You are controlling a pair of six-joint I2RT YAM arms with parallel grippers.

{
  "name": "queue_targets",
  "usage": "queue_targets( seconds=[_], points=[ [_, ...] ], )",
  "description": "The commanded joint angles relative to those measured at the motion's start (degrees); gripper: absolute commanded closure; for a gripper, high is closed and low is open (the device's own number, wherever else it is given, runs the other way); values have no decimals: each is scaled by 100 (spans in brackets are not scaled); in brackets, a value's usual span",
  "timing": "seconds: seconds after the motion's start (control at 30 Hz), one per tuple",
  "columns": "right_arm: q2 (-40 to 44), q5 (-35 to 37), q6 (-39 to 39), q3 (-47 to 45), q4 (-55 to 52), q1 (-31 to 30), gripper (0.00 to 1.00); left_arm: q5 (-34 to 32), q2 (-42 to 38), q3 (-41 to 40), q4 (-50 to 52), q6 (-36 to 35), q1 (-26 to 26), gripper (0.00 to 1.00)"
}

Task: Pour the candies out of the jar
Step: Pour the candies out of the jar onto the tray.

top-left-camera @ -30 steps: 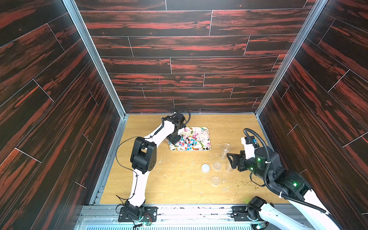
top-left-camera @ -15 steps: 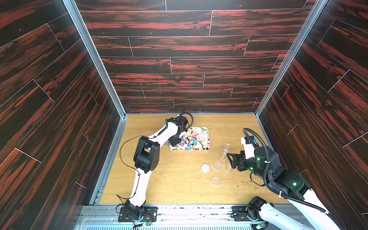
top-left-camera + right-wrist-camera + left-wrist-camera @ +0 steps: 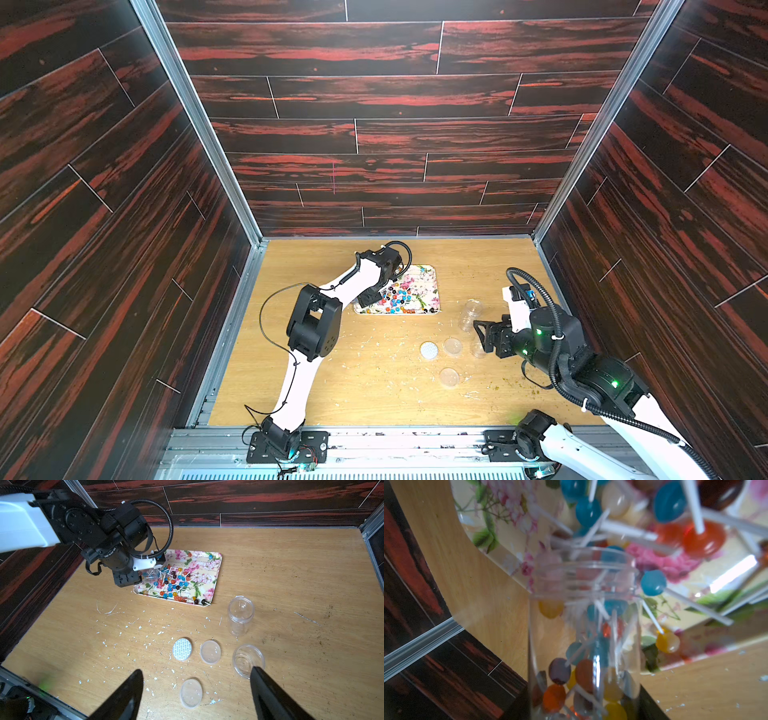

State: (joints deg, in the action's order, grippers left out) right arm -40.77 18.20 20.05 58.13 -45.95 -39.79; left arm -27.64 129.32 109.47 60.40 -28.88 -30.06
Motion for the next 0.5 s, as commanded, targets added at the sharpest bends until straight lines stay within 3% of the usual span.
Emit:
queue_targets(
  seconds=[0.0, 0.47],
  points=[
    [45, 32, -15, 133, -63, 14, 17, -307, -54, 37, 108, -161, -52, 43],
    [5, -78, -141, 247, -45, 8, 17, -981, -252, -142, 3, -464, -307, 42]
  ],
)
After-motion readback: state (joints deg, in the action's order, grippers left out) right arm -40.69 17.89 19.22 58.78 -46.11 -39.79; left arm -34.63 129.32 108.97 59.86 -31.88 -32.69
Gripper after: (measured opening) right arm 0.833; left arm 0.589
